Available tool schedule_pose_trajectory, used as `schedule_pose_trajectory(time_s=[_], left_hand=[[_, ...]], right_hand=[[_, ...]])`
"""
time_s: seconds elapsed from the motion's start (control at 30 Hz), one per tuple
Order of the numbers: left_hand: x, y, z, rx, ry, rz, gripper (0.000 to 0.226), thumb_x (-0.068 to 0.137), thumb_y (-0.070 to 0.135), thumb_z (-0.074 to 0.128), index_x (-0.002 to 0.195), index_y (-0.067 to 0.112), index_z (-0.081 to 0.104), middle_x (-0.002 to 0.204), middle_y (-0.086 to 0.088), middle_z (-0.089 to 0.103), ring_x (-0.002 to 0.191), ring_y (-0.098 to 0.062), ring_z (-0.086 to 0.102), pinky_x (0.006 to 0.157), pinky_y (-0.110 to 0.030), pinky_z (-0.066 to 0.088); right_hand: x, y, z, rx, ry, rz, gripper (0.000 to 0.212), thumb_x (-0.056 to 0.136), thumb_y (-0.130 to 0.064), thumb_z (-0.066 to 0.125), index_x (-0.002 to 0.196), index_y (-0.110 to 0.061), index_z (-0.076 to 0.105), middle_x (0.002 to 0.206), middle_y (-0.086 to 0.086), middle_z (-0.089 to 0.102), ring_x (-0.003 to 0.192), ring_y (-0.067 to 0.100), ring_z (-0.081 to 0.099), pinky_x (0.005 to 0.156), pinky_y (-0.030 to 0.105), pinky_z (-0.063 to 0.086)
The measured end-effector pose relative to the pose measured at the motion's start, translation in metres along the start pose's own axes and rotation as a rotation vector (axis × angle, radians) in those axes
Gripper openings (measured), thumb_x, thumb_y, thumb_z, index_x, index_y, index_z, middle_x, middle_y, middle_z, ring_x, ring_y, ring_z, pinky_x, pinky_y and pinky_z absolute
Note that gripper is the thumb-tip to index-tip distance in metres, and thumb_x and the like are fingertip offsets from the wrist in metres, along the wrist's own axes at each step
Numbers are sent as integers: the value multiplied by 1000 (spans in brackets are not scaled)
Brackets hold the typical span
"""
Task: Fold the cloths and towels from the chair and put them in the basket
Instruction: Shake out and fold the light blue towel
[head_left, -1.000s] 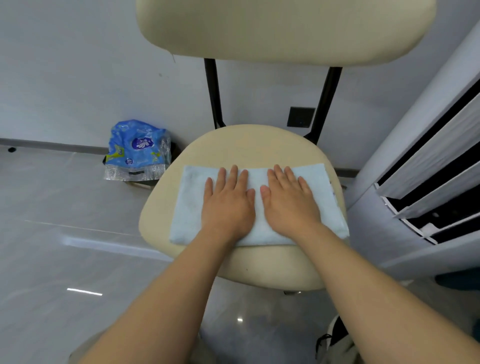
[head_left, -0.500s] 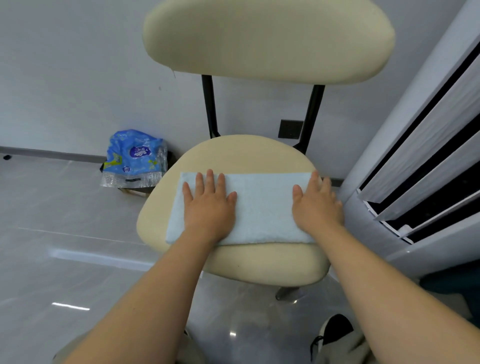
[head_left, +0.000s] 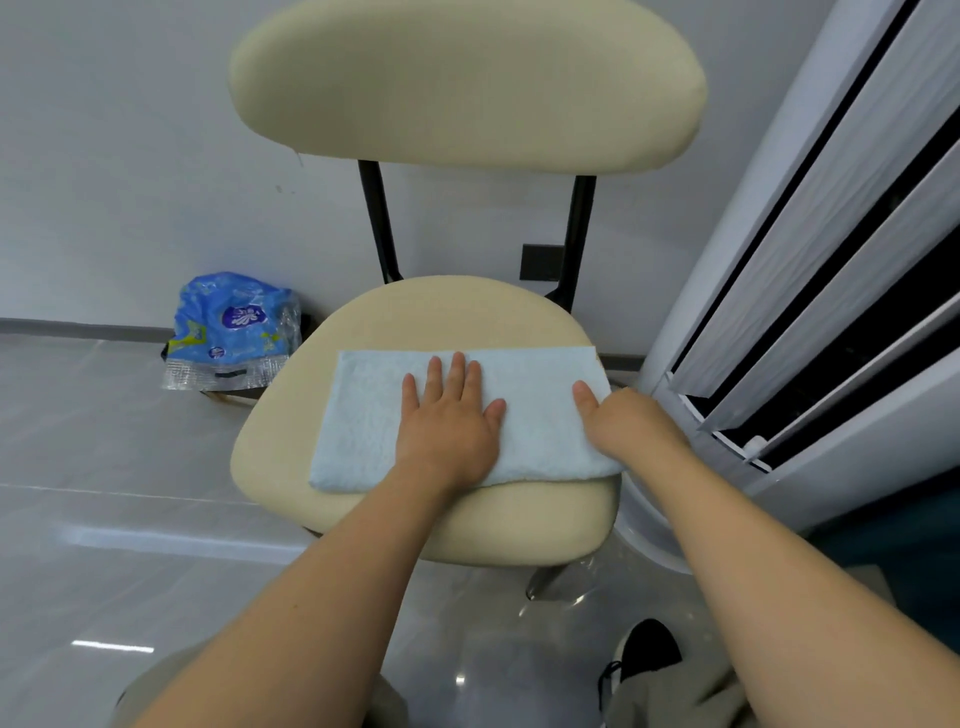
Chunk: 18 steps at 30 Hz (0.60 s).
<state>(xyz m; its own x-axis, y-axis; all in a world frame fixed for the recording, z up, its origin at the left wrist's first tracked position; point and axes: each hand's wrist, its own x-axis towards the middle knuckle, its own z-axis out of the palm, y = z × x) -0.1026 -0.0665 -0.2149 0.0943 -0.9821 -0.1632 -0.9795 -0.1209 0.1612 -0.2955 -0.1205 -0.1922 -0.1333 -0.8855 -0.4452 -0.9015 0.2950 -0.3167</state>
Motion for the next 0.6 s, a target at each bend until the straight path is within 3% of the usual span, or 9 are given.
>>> schedule_pose_trajectory(time_s=[0.07, 0.13, 0.2, 0.27, 0.4, 0.53, 0.6], left_hand=[[-1, 10, 2, -2, -5, 19, 69, 100, 54, 5, 158, 18, -5, 166, 0, -10, 152, -24, -15, 121, -53, -8], [-3, 18, 4, -6, -10, 34, 69, 101, 54, 5, 158, 18, -5, 166, -1, -10, 152, -24, -15, 121, -53, -8], [-5, 26, 5, -13, -8, 44, 68, 101, 53, 5, 158, 17, -4, 166, -1, -10, 152, -25, -15, 121, -53, -8], [-6, 35, 6, -24, 0, 55, 68, 101, 53, 6, 158, 17, -3, 166, -2, -9, 152, -25, -14, 121, -53, -8], [-13, 56, 9, -84, 15, 87, 67, 102, 50, 7, 158, 15, 0, 166, -4, -7, 152, -25, -12, 121, -52, -7], [-17, 66, -8, -424, 1, 98, 61, 106, 41, 23, 158, 14, 10, 167, -6, 1, 153, -22, -3, 123, -42, -2], [-17, 53, -23, -518, 47, 104, 55, 104, 34, 37, 155, 16, 28, 164, -5, 18, 151, -22, 14, 123, -37, 11]], right_hand=[[-3, 6, -8, 62, -57, 16, 84, 97, -70, 17, 139, -6, 51, 138, 15, 56, 121, 33, 55, 100, 41, 45], [-7, 13, -18, 281, -109, 40, 72, 99, -62, 36, 138, -4, 52, 137, 14, 57, 120, 32, 57, 93, 34, 44], [-12, 16, -32, 573, -124, 51, 48, 95, -46, 60, 122, -6, 62, 119, 9, 66, 99, 27, 65, 81, 32, 49], [-19, 14, -50, 737, -115, 34, 34, 87, -35, 72, 107, -8, 67, 109, 8, 73, 89, 25, 69, 82, 36, 56], [-42, -6, -79, 704, -124, -109, 32, 89, -38, 70, 107, -12, 69, 100, 7, 74, 90, 26, 71, 88, 39, 57], [-65, -31, -89, 654, -103, -194, 26, 95, -38, 63, 96, -12, 66, 85, 7, 70, 67, 20, 66, 54, 25, 48], [-74, -45, -89, 683, -96, -218, 25, 96, -37, 62, 90, -13, 64, 76, 6, 67, 58, 18, 63, 47, 21, 45]])
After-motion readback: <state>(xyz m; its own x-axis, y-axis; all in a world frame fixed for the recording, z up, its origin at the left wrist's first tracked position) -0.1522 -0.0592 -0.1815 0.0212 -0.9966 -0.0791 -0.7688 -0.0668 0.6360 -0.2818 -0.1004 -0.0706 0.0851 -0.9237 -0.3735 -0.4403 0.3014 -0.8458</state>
